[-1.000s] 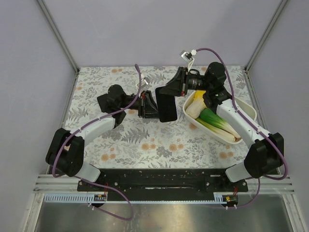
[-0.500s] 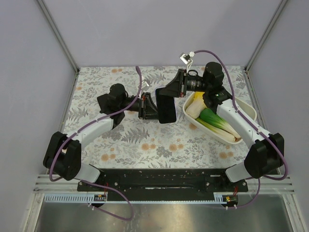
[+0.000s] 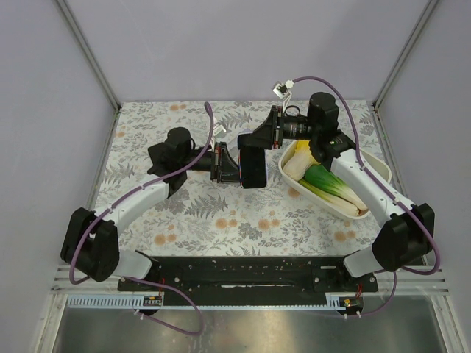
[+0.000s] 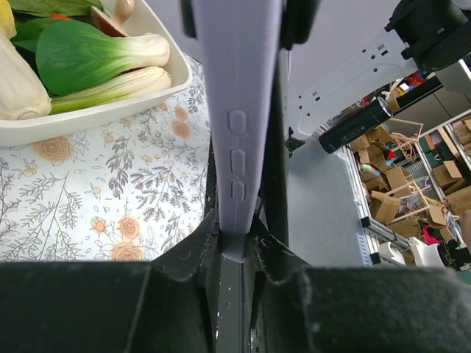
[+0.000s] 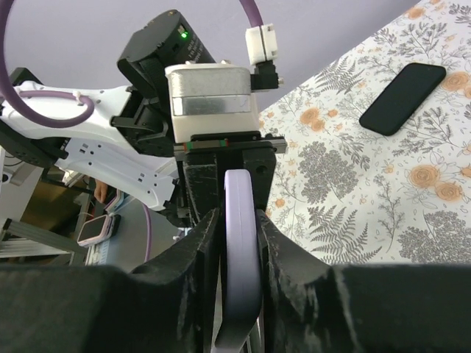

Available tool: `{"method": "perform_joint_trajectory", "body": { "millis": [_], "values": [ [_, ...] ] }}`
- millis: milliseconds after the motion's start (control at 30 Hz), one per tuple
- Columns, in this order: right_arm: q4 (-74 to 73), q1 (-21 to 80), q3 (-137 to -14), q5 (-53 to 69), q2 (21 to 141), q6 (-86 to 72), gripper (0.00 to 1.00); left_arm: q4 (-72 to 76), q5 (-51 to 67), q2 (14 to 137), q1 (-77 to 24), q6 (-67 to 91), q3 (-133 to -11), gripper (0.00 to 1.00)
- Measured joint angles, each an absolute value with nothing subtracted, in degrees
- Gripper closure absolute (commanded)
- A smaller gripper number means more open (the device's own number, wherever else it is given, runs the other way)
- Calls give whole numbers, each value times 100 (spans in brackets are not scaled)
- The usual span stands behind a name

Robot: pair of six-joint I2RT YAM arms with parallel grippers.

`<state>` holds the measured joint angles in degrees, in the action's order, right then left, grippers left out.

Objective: Take the phone out of the phone case
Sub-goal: Remove the phone case from the phone.

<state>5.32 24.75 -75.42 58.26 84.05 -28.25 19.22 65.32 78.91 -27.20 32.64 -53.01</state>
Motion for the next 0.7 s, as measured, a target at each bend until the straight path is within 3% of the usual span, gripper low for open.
{"method": "perform_joint_trajectory", "body": {
  "millis": [267,467,533,700],
  "values": [
    [325,2475,-7568,5802,8420,-2539,49,1997,6541,7747,-2709,3529,-5299,100],
    [25,2486,-7570,5815,8471,-2480,43,2080,6506,7721,-2689,3660,-5299,100],
    [1,2488,-7572,5817,8479,-2460,34,2112,6501,7721,-2689,3684,-5299,100],
    [-150,2497,-7575,5837,8495,-2421,25,2268,6486,7719,-2683,3743,-5299,100]
  ]
}}
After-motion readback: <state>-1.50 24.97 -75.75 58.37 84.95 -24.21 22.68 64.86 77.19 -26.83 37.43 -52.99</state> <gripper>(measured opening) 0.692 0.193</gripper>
